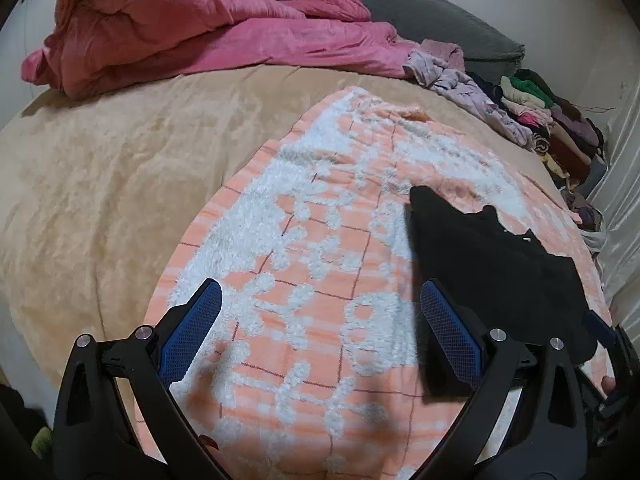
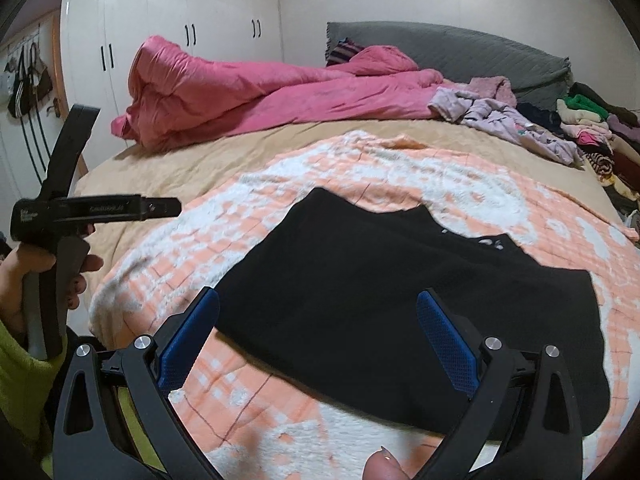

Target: Fold small clothes

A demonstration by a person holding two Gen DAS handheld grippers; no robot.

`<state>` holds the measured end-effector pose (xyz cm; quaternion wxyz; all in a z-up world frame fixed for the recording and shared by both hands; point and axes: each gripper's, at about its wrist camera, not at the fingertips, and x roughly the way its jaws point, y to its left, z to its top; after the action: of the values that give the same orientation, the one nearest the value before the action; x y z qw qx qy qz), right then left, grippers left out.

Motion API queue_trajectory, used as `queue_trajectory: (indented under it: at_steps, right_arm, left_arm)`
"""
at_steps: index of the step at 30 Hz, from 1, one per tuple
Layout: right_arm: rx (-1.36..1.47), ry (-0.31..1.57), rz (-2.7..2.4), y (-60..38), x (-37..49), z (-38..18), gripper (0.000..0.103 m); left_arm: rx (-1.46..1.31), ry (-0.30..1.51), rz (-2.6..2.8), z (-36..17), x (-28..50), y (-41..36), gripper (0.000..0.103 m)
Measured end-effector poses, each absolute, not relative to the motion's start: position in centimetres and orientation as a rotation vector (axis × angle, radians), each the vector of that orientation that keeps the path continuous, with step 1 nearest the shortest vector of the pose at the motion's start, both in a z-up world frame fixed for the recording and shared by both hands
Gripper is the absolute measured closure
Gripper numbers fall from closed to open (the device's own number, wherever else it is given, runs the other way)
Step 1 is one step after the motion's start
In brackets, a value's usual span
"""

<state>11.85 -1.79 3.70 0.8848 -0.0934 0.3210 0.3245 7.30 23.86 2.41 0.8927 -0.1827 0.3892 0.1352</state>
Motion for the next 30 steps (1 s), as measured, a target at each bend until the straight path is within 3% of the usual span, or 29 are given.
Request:
queue_trajectory:
  at_steps: [30]
  right_arm:
    - [-0.527, 0.732, 0.595, 5.2, 12.0, -5.1, 0.004]
  left_arm:
    - [-0.274, 0.964, 0.127, -0.7, 18.7, 19.4, 0.01]
